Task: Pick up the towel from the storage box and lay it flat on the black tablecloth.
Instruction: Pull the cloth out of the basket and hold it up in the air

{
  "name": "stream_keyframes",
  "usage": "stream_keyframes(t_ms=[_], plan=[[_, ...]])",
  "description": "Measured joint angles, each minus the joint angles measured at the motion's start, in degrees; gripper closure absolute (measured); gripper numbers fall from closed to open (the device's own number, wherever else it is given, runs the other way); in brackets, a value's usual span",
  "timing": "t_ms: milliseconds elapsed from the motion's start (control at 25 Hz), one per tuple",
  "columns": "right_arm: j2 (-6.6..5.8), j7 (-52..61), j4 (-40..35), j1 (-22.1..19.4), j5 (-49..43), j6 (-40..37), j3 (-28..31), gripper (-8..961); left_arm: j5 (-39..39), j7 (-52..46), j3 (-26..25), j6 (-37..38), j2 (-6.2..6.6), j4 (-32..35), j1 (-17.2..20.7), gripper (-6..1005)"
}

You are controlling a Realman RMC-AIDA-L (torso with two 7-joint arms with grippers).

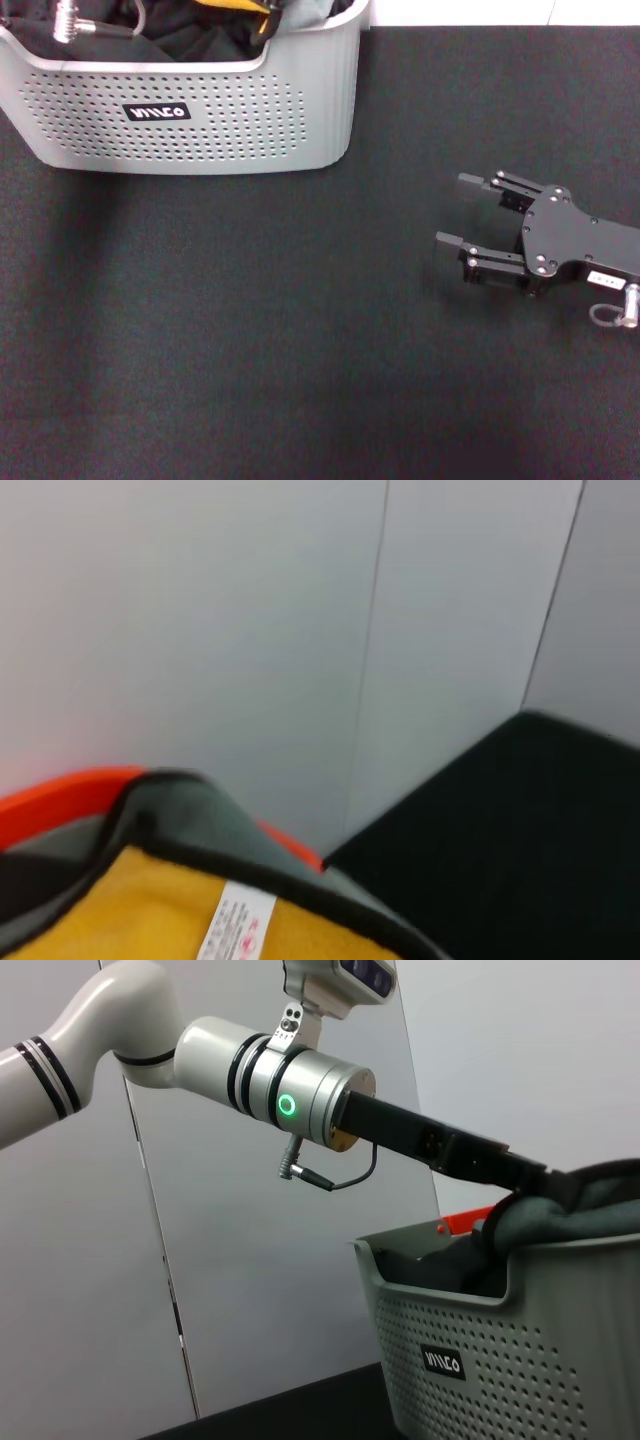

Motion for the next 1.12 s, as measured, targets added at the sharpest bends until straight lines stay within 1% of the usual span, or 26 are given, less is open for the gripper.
stream_keyframes(t_ms=[120,160,320,400,440,480,520,560,600,680,760,840,920,1040,1120], plan=[[0.01,0.0,0.1,0.0,0.0,0.0,0.0,158,-4.1,1.5,-0.7,0.0,0.18,1.7,1.4,952],[-0.01,0.0,0.1,0.0,0.0,0.1,0.0,158,-6.8,2.6,-1.3,0.1,0.21,3.3,2.5,968],[-0.34,0.0,0.1,-0.1,0.0,0.1,0.2,158,-20.6,9.4,-4.5,2.4,0.31,9.7,7.3,970],[-0.53,-0.2,0.1,-0.1,0.0,0.3,0.8,158,-27.6,12.4,-6.3,4.6,0.65,11.8,9.1,971],[-0.60,-0.5,0.1,-0.1,-0.1,0.3,1.1,158,-31.7,14.1,-7.5,6.3,1.02,12.9,10.2,971],[-0.65,-0.7,0.1,-0.1,-0.2,0.3,1.3,158,-33.8,14.9,-8.3,7.5,1.32,13.3,10.7,972],[-0.65,-0.7,0.1,-0.1,-0.2,0.3,1.3,159,-33.8,14.9,-8.3,7.5,1.32,13.3,10.7,972],[-1.01,-1.4,-0.3,-0.1,-0.1,0.5,1.4,159,-42.3,17.4,-12.0,13.6,2.76,14.1,11.8,973],[-1.15,-1.4,-0.5,-0.1,0.0,0.5,1.4,160,-43.5,17.5,-12.7,14.8,2.93,14.1,11.9,973],[-1.54,-1.5,-1.1,-0.1,0.0,1.0,1.5,161,-48.2,17.5,-17.2,20.5,3.85,13.7,11.9,974],[-1.86,-1.5,-2.1,0.0,0.0,1.9,2.1,162,-50.1,16.7,-20.7,24.4,4.30,13.6,11.7,975],[-1.92,-1.6,-3.1,0.0,0.0,3.3,3.3,163,-50.6,15.7,-22.9,27.5,4.53,13.6,11.7,975],[-1.83,-2.4,-3.9,-0.1,0.0,5.2,4.5,164,-50.1,15.2,-23.4,29.4,4.53,13.6,12.4,974],[-1.26,-4.2,-5.0,0.2,0.0,9.5,6.1,164,-47.7,15.6,-23.3,32.8,4.19,13.2,13.6,974],[-0.99,-4.3,-6.0,0.2,0.1,10.3,6.4,165,-46.3,16.2,-23.0,34.6,4.07,12.4,13.9,973]])
